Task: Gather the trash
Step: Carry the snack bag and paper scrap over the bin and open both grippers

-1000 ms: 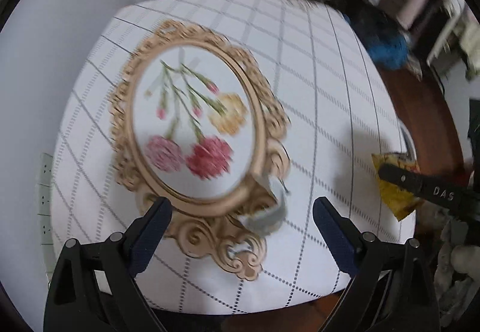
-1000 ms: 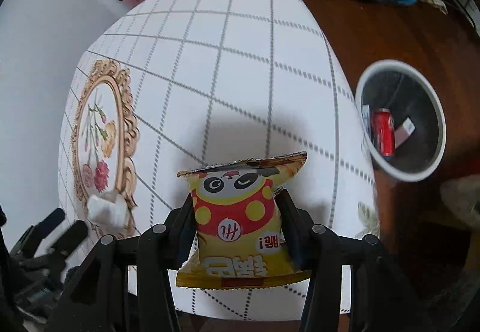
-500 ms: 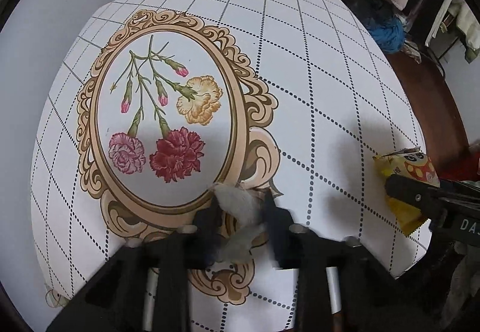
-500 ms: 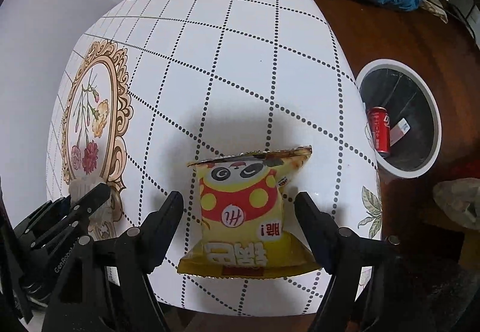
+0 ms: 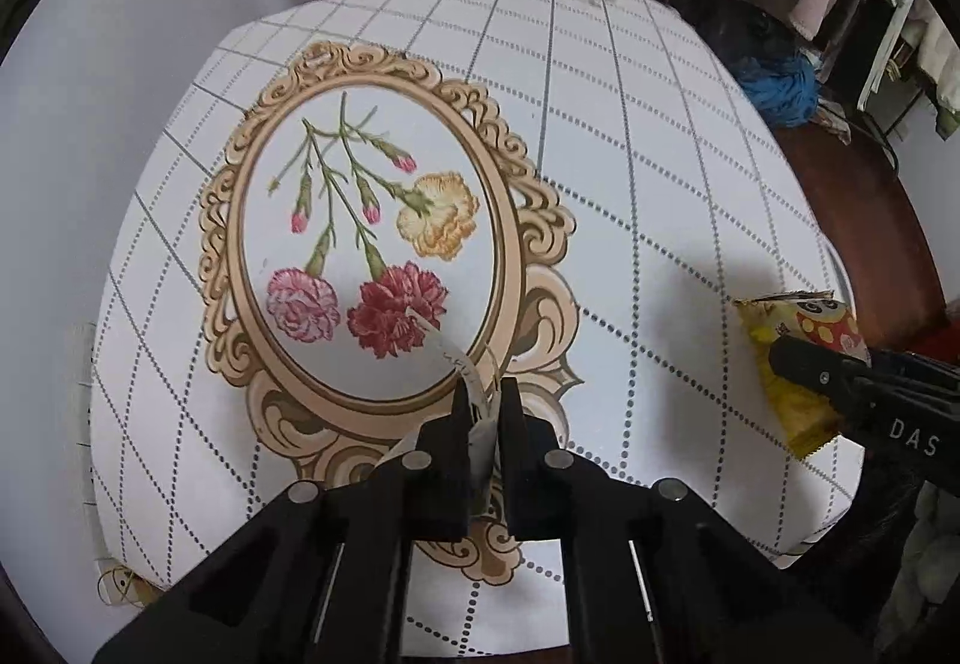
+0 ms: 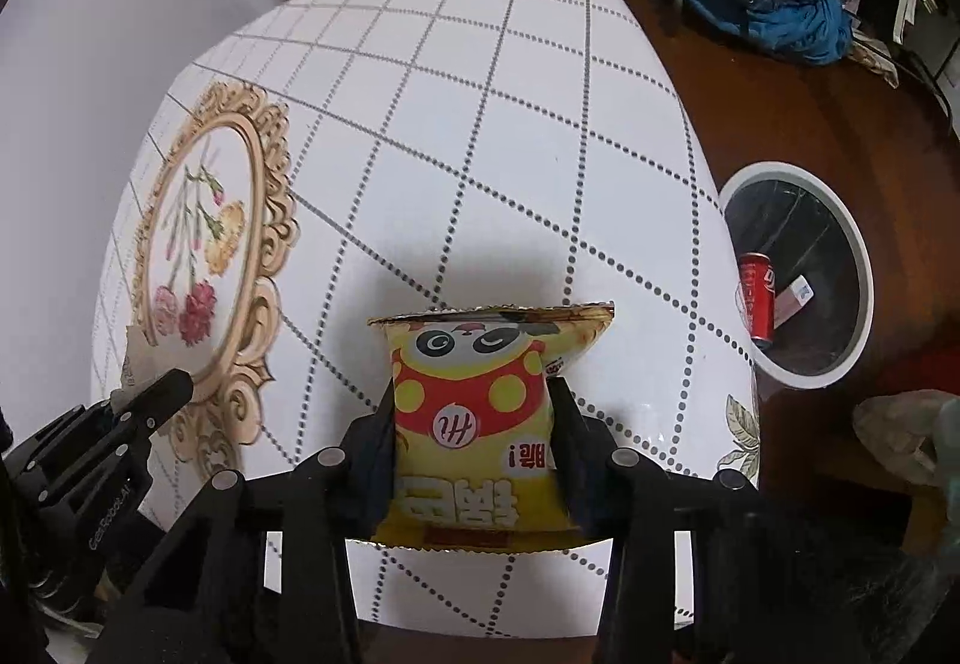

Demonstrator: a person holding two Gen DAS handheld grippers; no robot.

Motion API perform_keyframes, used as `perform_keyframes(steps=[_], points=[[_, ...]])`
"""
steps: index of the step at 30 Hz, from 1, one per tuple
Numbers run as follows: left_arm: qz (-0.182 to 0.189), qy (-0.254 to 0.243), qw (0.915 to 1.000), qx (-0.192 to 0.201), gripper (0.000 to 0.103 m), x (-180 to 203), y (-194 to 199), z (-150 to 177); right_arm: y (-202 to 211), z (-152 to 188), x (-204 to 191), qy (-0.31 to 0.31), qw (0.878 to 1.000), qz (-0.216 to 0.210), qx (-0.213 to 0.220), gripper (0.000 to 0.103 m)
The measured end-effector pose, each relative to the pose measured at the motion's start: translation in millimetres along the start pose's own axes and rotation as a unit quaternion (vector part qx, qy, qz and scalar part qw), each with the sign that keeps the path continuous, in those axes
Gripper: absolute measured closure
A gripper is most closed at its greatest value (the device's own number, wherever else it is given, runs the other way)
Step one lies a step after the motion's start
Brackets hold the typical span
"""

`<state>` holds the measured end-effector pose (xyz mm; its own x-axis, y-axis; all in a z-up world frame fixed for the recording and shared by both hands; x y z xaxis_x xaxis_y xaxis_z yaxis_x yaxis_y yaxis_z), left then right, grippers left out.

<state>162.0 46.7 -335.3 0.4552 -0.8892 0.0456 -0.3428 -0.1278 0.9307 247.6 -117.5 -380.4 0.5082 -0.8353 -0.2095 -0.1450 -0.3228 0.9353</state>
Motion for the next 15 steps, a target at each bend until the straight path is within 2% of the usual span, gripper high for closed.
perform_keyframes(steps=[10, 15], points=[[0.011, 0.0, 0.9983, 0.058, 0.099, 12, 50, -27, 52, -17, 1, -0.007, 0.998, -0.029, 0.052, 0.057], [0.02, -0.016, 0.9957, 0.089, 0.099, 35, 80, -47, 88, -31, 21, -0.021, 0.995, -0.037, 0.089, 0.057]])
Point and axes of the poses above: each gripper's, at about its wrist camera, not at the fingertips, and y roughly against the way its jaws point, x to its right, z to its underside, the point moved 5 cm from there along -y, roughly the way its jaws point, and after that the axes turned 2 degrees about y, right-handed, at the moved point
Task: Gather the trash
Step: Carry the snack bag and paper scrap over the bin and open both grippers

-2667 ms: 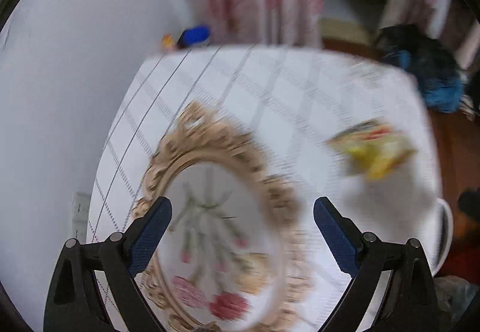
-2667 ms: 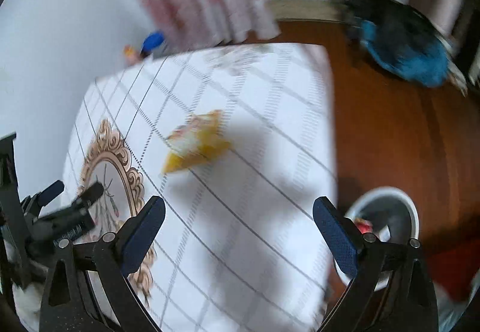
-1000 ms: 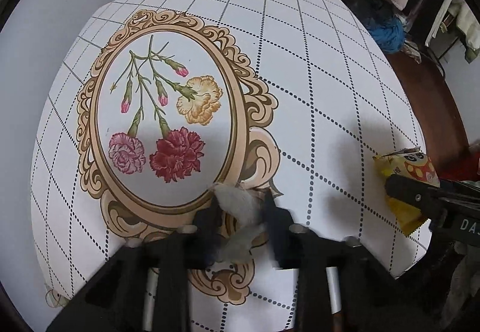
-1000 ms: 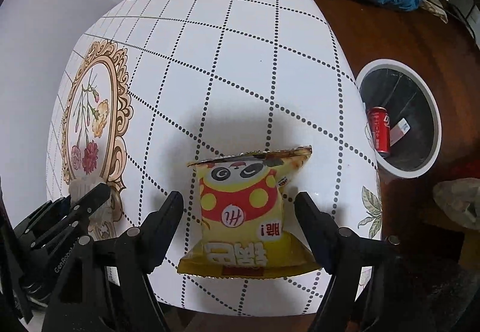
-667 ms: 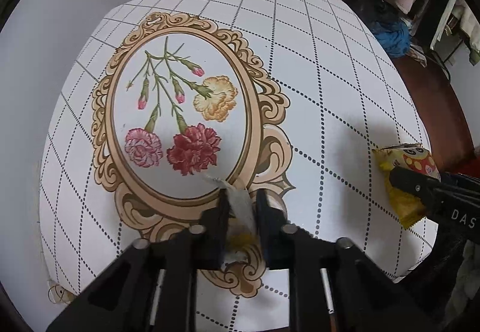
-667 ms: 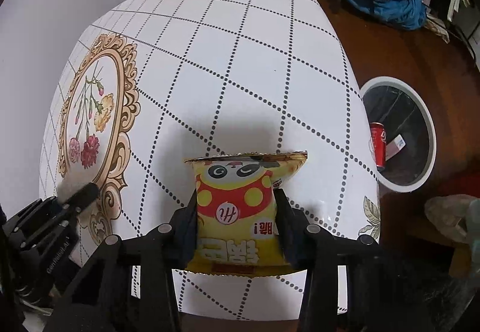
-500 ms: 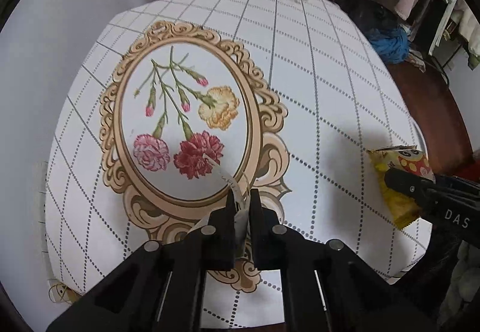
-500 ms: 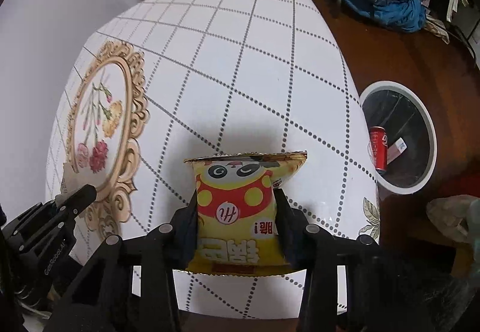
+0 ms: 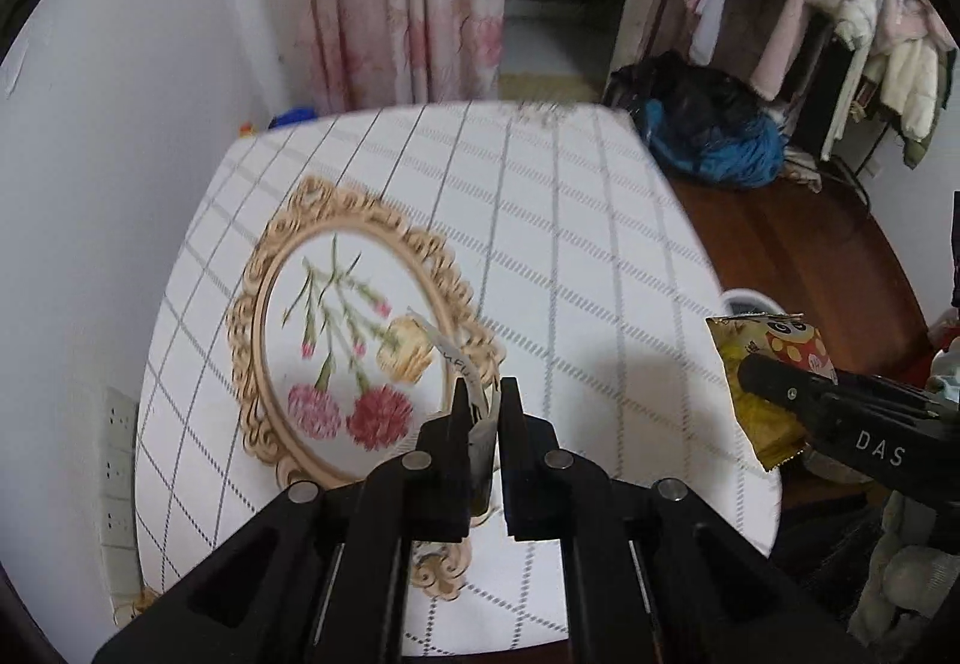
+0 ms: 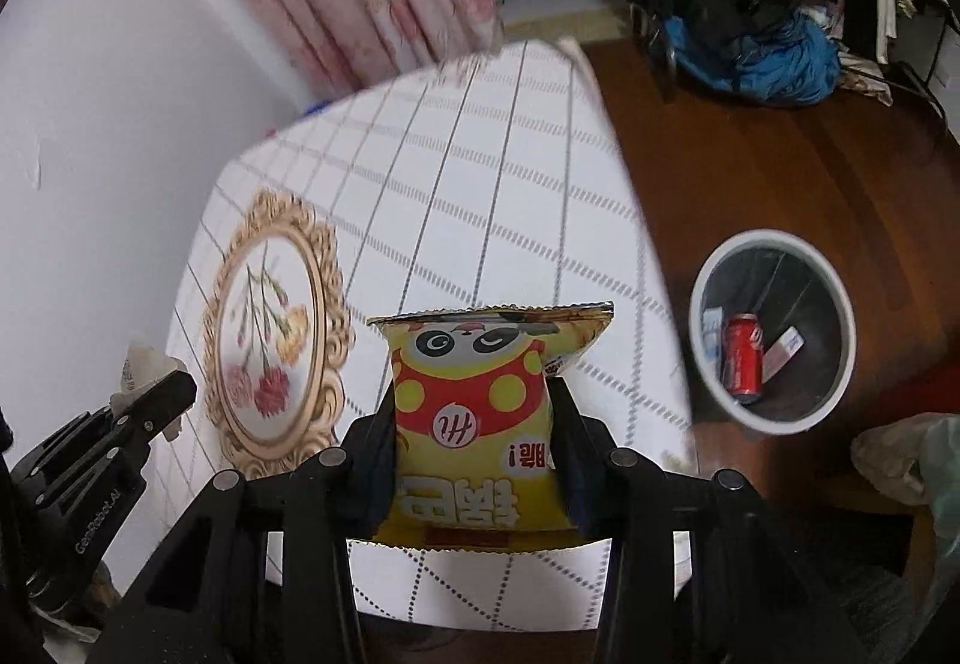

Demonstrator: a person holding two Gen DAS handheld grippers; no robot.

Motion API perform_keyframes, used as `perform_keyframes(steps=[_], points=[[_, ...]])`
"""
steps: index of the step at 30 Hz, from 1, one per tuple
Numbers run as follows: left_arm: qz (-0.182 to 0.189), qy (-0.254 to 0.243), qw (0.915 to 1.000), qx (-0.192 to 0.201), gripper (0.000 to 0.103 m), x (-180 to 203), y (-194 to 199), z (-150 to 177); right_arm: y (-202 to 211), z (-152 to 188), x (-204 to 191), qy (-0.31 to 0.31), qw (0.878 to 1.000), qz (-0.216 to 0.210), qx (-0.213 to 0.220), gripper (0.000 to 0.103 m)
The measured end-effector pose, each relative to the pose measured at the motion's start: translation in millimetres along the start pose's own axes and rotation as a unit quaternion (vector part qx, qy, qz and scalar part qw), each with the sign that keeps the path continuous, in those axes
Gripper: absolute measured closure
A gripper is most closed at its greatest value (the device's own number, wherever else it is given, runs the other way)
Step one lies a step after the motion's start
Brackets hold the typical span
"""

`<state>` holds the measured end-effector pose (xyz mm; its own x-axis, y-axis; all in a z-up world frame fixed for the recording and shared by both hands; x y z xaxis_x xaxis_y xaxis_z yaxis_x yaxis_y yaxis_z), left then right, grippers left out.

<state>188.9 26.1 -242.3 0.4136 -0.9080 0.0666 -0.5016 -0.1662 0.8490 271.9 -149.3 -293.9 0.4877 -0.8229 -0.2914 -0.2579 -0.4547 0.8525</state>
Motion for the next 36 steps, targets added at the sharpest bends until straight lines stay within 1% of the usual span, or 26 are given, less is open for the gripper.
perform_keyframes(steps=[4, 7, 11, 12, 13, 14, 17, 19, 20, 23, 24, 25, 26, 28, 30, 33, 36], points=[[0.015, -0.015, 0.9996, 0.017, 0.099, 28, 11, -22, 27, -18, 30, -0.017, 1.0, 0.0, 0.026, 0.057], [0.032, -0.03, 0.9987, 0.026, 0.099, 59, 13, -38, 46, -30, 61, -0.039, 0.998, 0.0, 0.042, 0.057], [0.064, -0.053, 0.9962, 0.026, 0.099, 114, 4, -55, 65, -43, 113, -0.071, 0.996, 0.008, 0.06, 0.057], [0.076, -0.062, 0.9949, 0.022, 0.099, 136, -2, -60, 69, -46, 129, -0.079, 0.995, 0.012, 0.063, 0.057], [0.082, -0.066, 0.9942, 0.021, 0.099, 146, -5, -62, 71, -47, 143, -0.085, 0.994, 0.017, 0.066, 0.057], [0.094, -0.076, 0.9925, 0.016, 0.099, 168, -13, -66, 73, -49, 159, -0.093, 0.993, 0.022, 0.068, 0.057], [0.124, -0.092, 0.9881, -0.001, 0.099, 218, -37, -70, 69, -52, 210, -0.122, 0.989, 0.043, 0.067, 0.057], [0.138, -0.1, 0.9853, -0.016, 0.099, 245, -54, -71, 59, -50, 246, -0.141, 0.986, 0.061, 0.058, 0.057], [0.155, -0.101, 0.982, -0.035, 0.099, 264, -73, -70, 51, -47, 265, -0.15, 0.985, 0.071, 0.05, 0.057], [0.181, -0.103, 0.975, -0.077, 0.099, 296, -111, -66, 19, -37, 315, -0.176, 0.98, 0.091, 0.017, 0.057], [0.189, -0.103, 0.9718, -0.095, 0.099, 308, -129, -64, 1, -32, 334, -0.186, 0.978, 0.094, 0.0, 0.057], [0.195, -0.102, 0.9691, -0.111, 0.099, 317, -141, -61, -11, -28, 346, -0.193, 0.977, 0.094, -0.012, 0.057], [0.199, -0.101, 0.9656, -0.133, 0.099, 326, -163, -57, -24, -24, 357, -0.201, 0.975, 0.094, -0.024, 0.057], [0.203, -0.098, 0.9611, -0.159, 0.098, 337, -187, -53, -52, -14, 380, -0.216, 0.971, 0.089, -0.05, 0.057], [0.199, -0.097, 0.9572, -0.187, 0.098, 347, -214, -48, -74, -9, 396, -0.228, 0.968, 0.085, -0.066, 0.057], [0.193, -0.095, 0.9537, -0.21, 0.098, 355, -240, -42, -103, -6, 412, -0.237, 0.964, 0.083, -0.083, 0.057], [0.192, -0.092, 0.9495, -0.231, 0.097, 360, -256, -35, -121, -4, 417, -0.238, 0.963, 0.081, -0.092, 0.057]])
Point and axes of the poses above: each gripper's, at about its wrist camera, not at the fingertips, and y roughly against the way its jaws point, x to its right, z to its underside, the point moved 5 cm from there along -y, roughly the way its jaws point, and after that the axes turned 2 degrees about y, right-handed, at the moved point
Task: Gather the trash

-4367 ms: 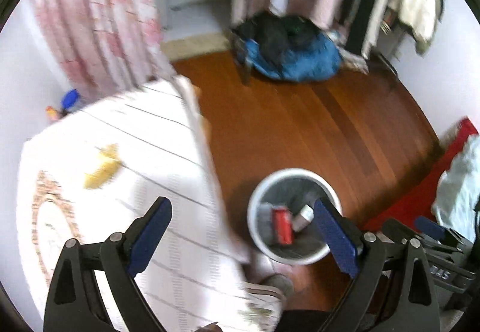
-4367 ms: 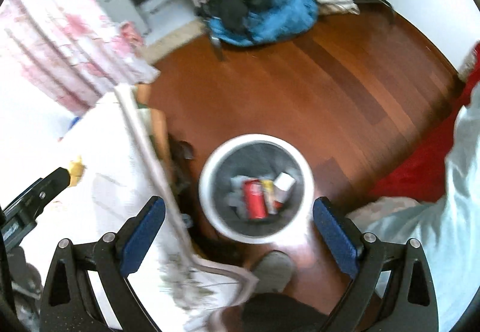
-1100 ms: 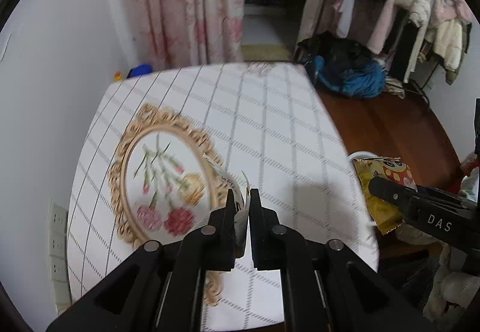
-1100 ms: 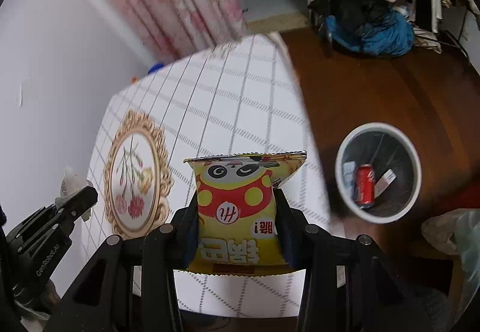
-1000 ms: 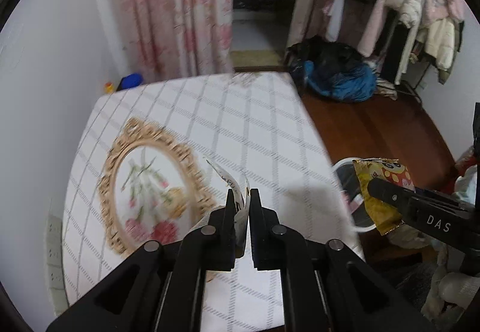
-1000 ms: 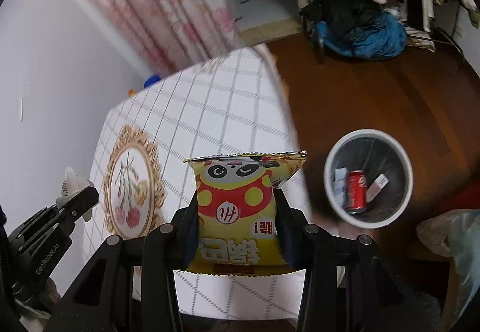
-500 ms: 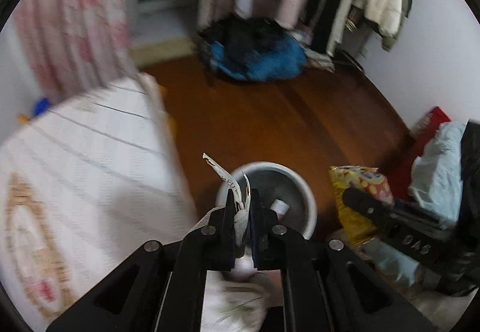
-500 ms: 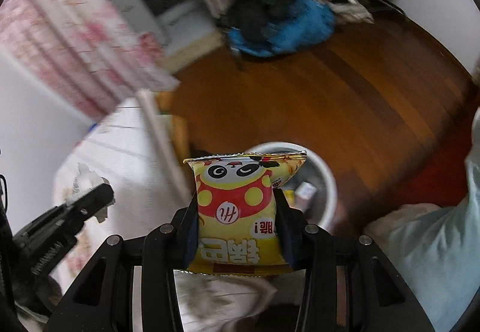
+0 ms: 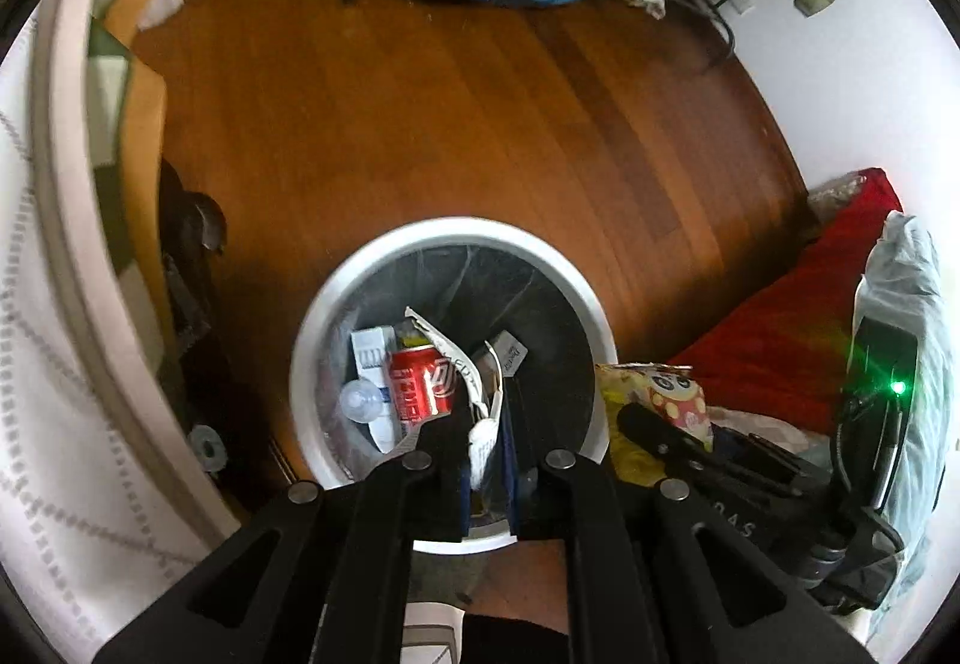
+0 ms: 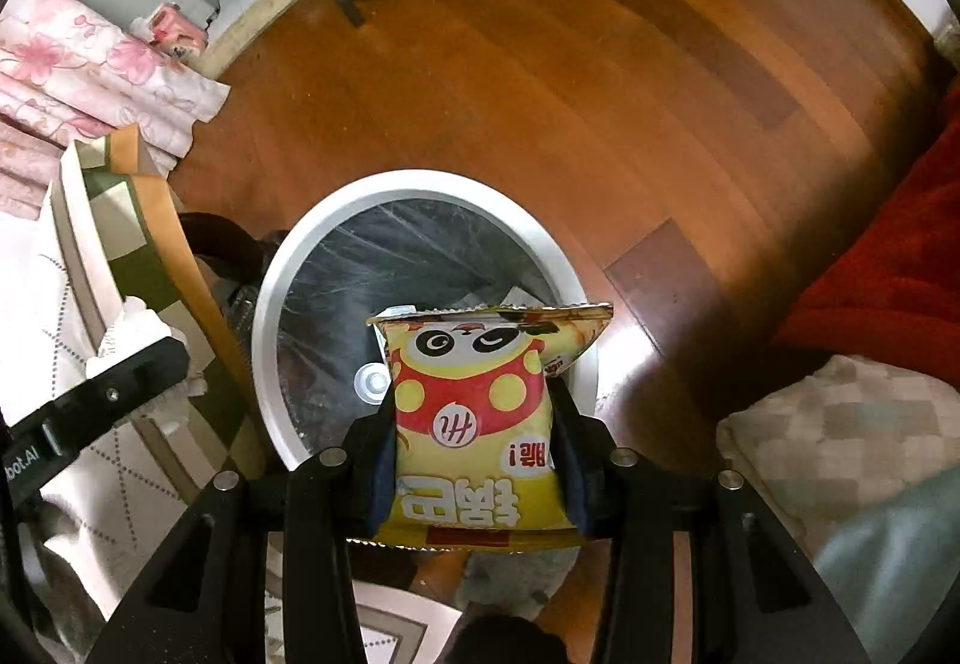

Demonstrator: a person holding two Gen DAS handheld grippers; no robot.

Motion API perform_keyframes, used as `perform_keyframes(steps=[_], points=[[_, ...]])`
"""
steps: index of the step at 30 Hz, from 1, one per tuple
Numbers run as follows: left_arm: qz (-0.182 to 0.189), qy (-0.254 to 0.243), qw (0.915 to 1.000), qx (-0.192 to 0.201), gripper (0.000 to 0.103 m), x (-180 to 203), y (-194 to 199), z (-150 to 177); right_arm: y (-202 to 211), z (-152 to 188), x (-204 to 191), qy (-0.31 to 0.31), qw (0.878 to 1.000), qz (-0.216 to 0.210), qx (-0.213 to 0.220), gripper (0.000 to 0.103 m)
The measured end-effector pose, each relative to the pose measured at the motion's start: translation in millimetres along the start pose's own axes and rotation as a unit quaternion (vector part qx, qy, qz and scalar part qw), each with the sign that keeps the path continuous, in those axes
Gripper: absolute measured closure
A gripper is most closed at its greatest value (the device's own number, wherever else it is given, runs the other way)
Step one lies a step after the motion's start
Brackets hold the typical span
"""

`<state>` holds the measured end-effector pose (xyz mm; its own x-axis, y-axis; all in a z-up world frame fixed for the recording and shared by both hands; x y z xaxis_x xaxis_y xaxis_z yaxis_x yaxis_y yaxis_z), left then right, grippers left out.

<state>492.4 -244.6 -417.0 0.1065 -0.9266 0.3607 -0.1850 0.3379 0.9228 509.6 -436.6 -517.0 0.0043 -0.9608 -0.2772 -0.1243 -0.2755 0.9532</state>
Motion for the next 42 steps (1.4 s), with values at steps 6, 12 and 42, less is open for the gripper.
perform_keyframes(steps=[6, 12, 42], points=[[-0.051, -0.002, 0.9987, -0.006, 0.056, -9, -9, 9, -20, 6, -7, 0.01, 1.0, 0.003, -0.017, 0.053], [-0.093, -0.008, 0.9955, 0.014, 0.005, -19, 9, 16, 0, 13, -8, 0.017, 0.999, 0.045, -0.005, 0.01], [-0.08, -0.074, 0.9743, 0.197, 0.003, 54, 284, 137, 333, 150, -68, 0.086, 0.984, -0.032, 0.156, 0.001]])
Point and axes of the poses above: each gripper's, at about its wrist camera, not at the fingertips, and y roughly against the way its jaws point, x to its right, z to its underside, the point moved 5 cm from there along -y, roughly the way its jaws point, and after that the axes turned 2 degrees about y, right-handed, at the moved point
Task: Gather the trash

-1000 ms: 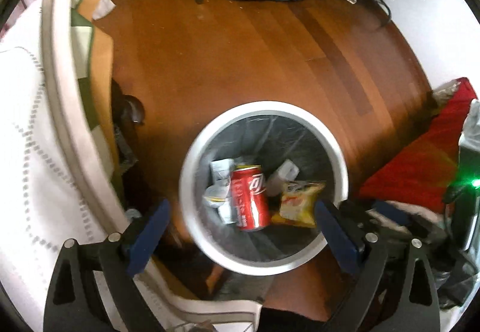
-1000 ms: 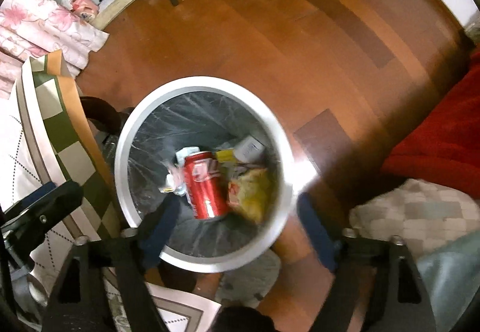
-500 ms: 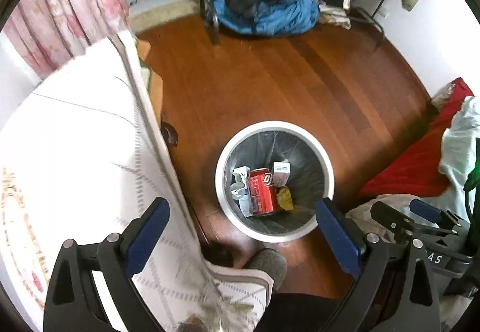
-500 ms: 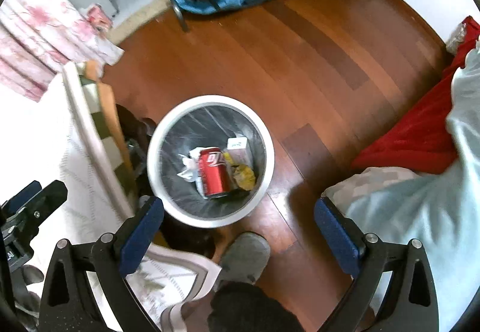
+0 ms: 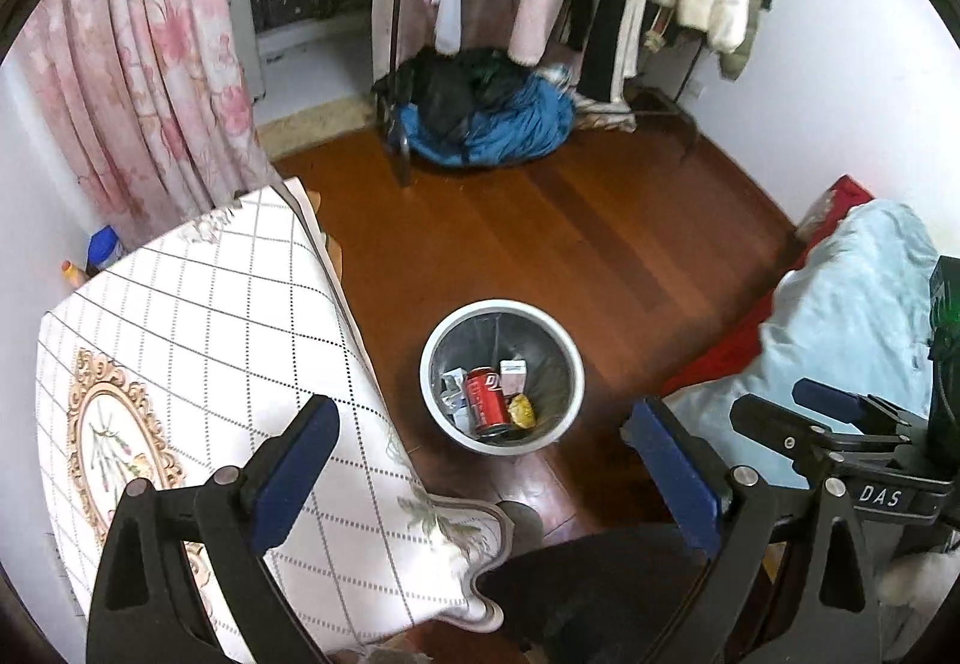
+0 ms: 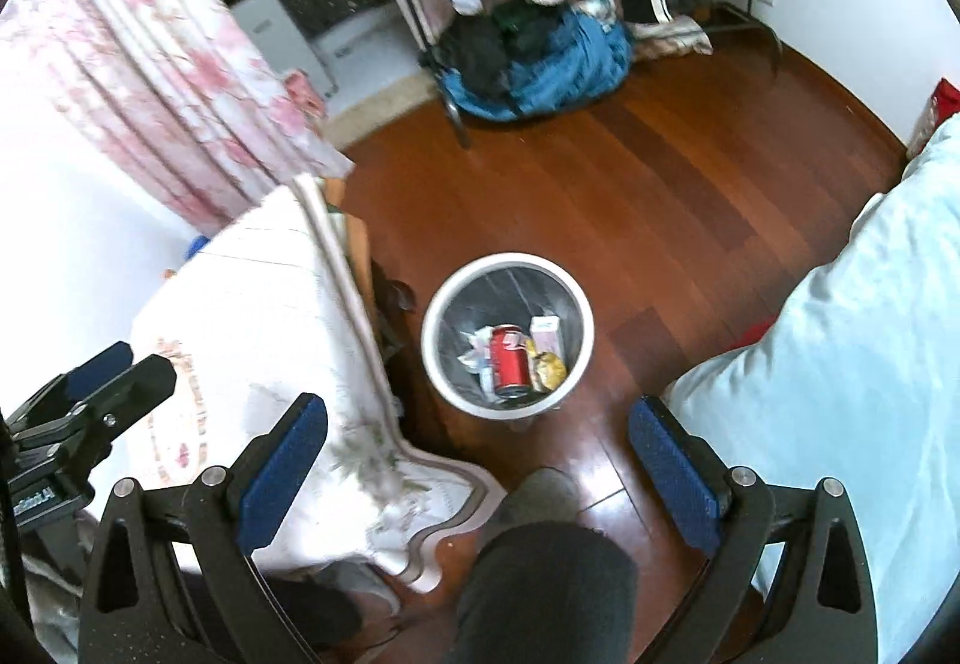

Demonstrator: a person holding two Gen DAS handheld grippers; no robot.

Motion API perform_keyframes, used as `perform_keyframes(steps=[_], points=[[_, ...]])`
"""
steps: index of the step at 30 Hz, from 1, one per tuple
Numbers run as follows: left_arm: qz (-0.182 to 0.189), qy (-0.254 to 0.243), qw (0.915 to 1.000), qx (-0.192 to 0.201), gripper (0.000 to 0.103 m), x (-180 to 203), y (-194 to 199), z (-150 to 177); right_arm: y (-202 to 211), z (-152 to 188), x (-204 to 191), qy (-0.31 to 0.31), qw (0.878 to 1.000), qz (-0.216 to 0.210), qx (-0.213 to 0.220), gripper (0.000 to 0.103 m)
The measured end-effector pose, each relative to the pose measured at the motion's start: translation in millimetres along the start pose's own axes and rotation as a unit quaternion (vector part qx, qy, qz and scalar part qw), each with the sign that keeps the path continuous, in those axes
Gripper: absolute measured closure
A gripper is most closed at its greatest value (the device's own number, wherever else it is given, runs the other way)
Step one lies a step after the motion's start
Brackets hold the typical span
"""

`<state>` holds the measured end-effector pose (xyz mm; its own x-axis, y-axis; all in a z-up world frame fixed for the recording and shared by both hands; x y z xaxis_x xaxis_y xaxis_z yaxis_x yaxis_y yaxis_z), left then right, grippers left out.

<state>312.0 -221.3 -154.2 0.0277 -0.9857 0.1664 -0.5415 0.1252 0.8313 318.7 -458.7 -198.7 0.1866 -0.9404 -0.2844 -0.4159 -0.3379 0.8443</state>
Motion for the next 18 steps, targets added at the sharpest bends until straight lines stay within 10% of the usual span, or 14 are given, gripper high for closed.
perform_keyframes(steps=[18], points=[[0.063, 0.005, 0.9965, 0.054, 0.003, 3, 120, 25, 138, 39, -45, 0.038, 0.996, -0.064, 0.048, 0.001]])
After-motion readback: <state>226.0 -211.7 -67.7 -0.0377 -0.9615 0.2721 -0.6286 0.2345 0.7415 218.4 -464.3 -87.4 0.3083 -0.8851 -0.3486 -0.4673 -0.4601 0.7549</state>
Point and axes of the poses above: each gripper's, at about its wrist camera, not at the fingertips, and y roughly against the way its jaws point, x to its right, z to its underside, the point moved 5 cm from there along -y, roughly the way its jaws point, and after that the axes turned 2 degrees about y, right-handed, at the moved point
